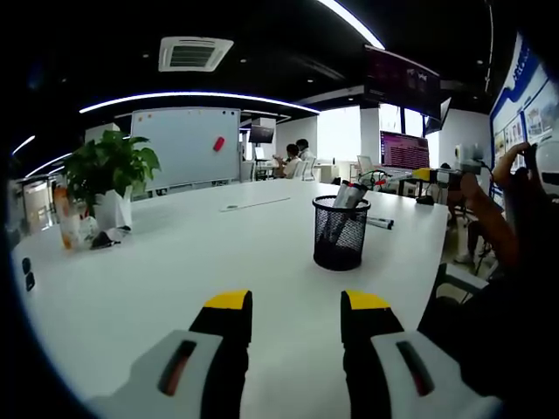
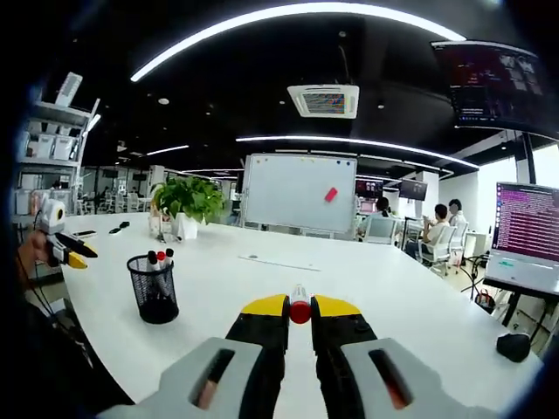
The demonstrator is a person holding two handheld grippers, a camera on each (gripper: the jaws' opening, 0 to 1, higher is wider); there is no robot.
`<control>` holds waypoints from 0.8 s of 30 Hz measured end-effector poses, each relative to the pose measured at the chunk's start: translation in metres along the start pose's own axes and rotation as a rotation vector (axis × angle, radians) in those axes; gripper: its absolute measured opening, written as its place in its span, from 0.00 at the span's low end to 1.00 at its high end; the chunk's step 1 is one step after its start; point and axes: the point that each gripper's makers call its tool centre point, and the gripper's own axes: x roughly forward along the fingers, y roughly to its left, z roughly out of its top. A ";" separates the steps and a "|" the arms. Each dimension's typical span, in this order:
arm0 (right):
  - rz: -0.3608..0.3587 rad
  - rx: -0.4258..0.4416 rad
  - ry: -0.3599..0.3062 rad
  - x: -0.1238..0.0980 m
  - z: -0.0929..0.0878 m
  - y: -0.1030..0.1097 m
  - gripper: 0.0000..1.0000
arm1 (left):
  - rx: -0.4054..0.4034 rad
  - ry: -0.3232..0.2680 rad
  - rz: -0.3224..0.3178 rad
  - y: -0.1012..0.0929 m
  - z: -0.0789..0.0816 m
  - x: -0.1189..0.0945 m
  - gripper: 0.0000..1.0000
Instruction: Pick up the whiteboard markers from the pen holder and place them facing the whiteboard neatly
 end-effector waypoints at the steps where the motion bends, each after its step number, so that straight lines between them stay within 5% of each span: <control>1: 0.002 0.002 0.002 0.000 -0.001 0.000 0.13 | 0.000 0.000 0.000 0.000 0.000 0.000 0.42; 24: 0.015 0.005 0.087 0.011 -0.034 -0.003 0.13 | 0.004 -0.002 -0.004 -0.003 0.002 0.000 0.42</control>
